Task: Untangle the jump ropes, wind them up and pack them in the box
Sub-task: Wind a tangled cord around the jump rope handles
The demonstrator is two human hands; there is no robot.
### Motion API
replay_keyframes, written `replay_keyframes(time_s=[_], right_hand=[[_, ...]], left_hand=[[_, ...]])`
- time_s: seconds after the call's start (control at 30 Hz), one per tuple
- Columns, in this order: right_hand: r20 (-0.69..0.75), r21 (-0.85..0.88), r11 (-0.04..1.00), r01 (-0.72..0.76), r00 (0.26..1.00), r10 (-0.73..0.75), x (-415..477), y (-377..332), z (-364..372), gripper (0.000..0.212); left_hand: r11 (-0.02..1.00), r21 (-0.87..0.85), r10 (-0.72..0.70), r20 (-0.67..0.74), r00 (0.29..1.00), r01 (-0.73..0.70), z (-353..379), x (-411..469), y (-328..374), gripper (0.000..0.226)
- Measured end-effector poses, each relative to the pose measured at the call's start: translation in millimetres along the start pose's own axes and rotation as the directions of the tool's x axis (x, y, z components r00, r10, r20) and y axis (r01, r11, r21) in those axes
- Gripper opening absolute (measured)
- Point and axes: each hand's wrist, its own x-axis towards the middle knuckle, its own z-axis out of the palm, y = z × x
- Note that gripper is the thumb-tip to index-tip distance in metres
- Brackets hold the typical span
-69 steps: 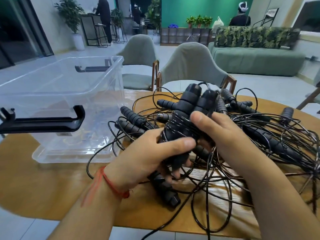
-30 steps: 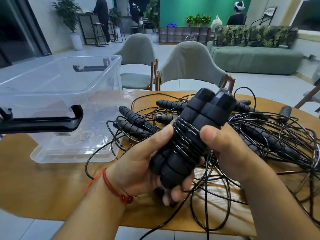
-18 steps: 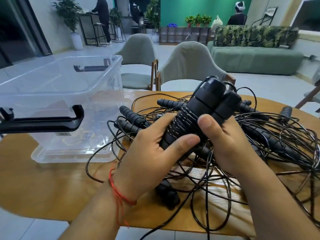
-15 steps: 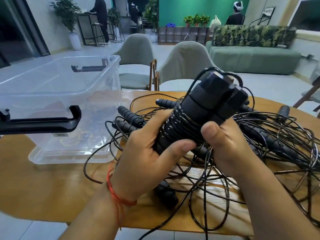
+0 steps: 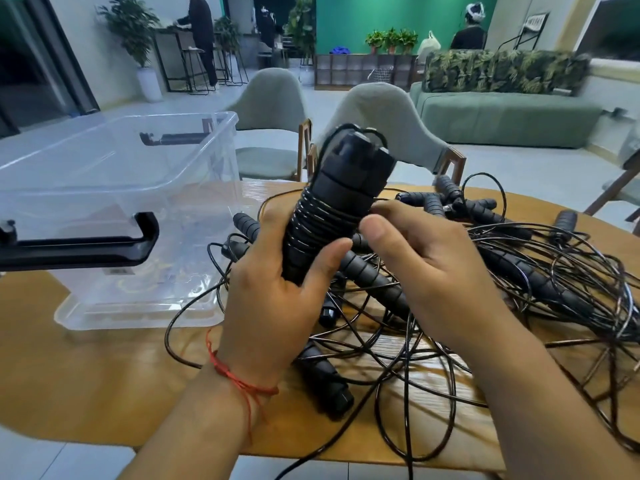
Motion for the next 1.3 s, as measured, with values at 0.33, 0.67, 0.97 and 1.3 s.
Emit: replay_keyframes(time_s=[0.33,0.67,0.97,1.3], right_hand=[[0.026,0.336,0.931,-0.146,0.989,0.145,3,-6,5,0.032],[0.269,0.563,0.824,-0.061,0.956,-0.114,0,19,5,0.045],[0.234,0.318,0.945,-0.073,0.972,-0.003,3,25,-10,0.028],[0.116,0.217,0.964,-0.155,0.985,0.132,6,16,15,0.025]], left_hand=[[0.996,0.079,0.035,0.17,0.985,-0.05,3,-3,-11,0.058],[0.27,-0.469,-0.112,0.852,0.511,0.841,-19,10,3,0.055],[0.755,-0.277,-0.231,0.735,0.637,0.594,-29,17,2,0.025],[0.921,0.39,-0.09,0.153,0.984,0.023,12,-10,-13,0.064]])
